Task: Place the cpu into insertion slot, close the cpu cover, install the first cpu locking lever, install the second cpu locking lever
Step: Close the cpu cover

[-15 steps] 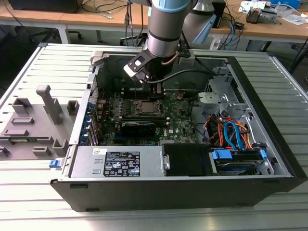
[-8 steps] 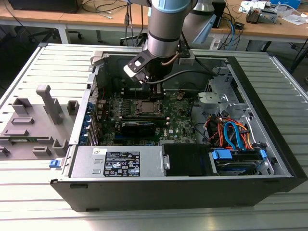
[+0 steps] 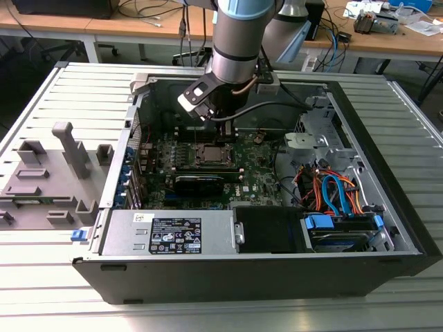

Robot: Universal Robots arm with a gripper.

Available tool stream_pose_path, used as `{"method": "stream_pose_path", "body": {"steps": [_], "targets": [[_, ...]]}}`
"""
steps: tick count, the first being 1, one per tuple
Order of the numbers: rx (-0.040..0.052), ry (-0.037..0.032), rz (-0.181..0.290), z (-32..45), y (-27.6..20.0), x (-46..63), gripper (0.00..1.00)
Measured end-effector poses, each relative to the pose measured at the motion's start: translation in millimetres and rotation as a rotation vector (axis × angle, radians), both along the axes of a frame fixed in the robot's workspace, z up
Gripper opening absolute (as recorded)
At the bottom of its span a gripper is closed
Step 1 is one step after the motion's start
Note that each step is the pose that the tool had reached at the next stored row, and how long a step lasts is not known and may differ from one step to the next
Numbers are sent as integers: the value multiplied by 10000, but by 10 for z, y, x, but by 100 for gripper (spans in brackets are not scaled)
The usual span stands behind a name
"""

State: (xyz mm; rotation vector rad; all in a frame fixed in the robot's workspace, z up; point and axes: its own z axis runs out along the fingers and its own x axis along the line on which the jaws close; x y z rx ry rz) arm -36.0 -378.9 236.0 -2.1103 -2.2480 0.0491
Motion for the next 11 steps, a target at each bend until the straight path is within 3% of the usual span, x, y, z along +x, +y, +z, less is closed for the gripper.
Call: {"method": "stream_pose_path", "body": {"steps": [11], "targets": [[1, 0, 0, -20, 0, 0, 11]]}}
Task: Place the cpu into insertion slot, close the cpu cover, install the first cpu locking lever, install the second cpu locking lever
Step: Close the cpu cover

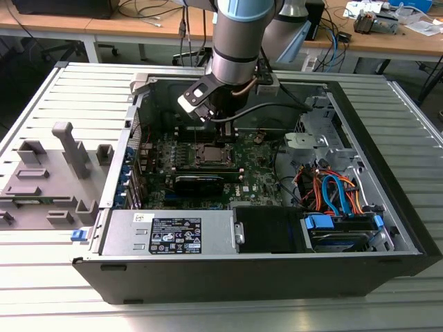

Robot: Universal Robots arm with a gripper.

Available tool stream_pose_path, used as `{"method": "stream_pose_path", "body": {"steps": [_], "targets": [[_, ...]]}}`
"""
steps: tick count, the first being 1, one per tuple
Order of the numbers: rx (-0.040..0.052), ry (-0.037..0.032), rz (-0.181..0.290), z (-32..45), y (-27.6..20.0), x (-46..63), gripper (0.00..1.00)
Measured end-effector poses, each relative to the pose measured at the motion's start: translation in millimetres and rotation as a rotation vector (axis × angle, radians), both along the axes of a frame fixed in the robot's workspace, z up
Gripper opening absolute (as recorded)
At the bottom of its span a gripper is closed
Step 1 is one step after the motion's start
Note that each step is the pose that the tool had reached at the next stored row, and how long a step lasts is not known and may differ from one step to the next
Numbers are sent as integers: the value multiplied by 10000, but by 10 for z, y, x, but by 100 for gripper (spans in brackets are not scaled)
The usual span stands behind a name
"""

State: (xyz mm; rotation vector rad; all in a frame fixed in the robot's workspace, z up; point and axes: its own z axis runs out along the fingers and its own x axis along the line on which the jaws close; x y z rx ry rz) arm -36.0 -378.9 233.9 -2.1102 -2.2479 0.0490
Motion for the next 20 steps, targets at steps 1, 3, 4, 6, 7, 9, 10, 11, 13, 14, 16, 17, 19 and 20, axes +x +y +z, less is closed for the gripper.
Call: {"method": "stream_pose_path", "body": {"steps": [1, 3, 4, 6, 7, 9, 10, 11, 13, 14, 16, 17, 19, 20], "targets": [[0, 0, 0, -3, 0, 0, 11], [0, 0, 0, -12, 0, 0, 11], [0, 0, 0, -17, 0, 0, 11], [-1, 1, -3, -22, 0, -9, 11], [-1, 1, -1, -25, 0, -12, 11], [-2, 0, 1, -31, 0, -17, 11], [-1, 0, 0, -34, 0, -19, 11], [-1, 0, 1, -37, 0, -20, 11], [0, 0, 0, -41, 0, -21, 11], [0, -1, 0, -46, 0, -20, 11], [0, 0, 0, -51, 0, -21, 11], [0, 0, 0, -55, 0, -21, 11], [0, 0, 0, -64, 0, -21, 11], [-1, 0, 0, -67, 0, -22, 11]]}}
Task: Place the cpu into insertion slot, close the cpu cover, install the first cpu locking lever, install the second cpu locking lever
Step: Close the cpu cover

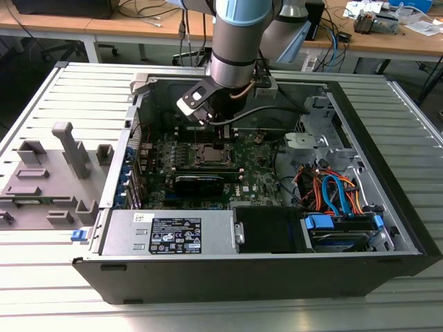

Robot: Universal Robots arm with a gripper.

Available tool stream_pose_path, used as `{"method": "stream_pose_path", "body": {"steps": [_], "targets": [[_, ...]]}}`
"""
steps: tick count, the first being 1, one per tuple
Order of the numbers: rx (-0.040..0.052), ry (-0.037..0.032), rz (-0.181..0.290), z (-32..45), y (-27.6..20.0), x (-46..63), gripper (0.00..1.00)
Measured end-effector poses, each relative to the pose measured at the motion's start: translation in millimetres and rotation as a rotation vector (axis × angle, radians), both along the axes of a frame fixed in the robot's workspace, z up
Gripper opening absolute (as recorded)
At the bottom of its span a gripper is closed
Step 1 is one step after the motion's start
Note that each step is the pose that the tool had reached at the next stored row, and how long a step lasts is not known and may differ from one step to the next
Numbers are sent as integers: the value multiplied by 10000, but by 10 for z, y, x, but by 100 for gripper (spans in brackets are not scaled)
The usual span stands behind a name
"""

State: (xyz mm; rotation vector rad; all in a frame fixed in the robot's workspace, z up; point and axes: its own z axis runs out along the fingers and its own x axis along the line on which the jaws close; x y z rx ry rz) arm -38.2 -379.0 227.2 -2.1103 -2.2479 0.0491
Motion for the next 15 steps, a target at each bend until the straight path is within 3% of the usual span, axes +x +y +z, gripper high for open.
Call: {"method": "stream_pose_path", "body": {"steps": [15], "targets": [[0, 0, 0, -37, 0, -5, 11]]}}
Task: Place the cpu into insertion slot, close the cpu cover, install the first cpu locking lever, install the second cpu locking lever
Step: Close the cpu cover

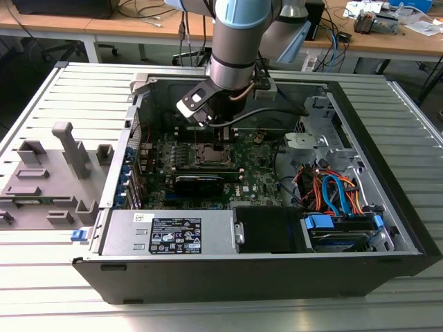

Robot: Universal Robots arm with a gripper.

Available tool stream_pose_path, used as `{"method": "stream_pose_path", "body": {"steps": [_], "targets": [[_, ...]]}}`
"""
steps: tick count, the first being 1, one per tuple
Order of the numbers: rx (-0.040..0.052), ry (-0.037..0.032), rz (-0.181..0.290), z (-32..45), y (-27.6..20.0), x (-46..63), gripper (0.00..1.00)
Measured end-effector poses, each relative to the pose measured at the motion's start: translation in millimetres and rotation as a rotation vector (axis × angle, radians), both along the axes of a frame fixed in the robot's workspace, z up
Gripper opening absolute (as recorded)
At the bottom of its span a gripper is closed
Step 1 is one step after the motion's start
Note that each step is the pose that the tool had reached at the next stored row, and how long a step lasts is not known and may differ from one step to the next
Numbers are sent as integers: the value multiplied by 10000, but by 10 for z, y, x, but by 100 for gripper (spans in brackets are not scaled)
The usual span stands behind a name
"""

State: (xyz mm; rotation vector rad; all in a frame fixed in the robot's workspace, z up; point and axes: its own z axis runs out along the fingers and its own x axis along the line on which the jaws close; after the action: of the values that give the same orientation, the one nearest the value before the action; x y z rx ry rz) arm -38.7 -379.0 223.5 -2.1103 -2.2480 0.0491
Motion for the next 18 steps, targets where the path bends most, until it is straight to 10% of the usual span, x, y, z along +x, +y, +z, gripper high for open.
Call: {"method": "stream_pose_path", "body": {"steps": [18], "targets": [[0, 1, -1, -60, 0, -21, 11]]}}
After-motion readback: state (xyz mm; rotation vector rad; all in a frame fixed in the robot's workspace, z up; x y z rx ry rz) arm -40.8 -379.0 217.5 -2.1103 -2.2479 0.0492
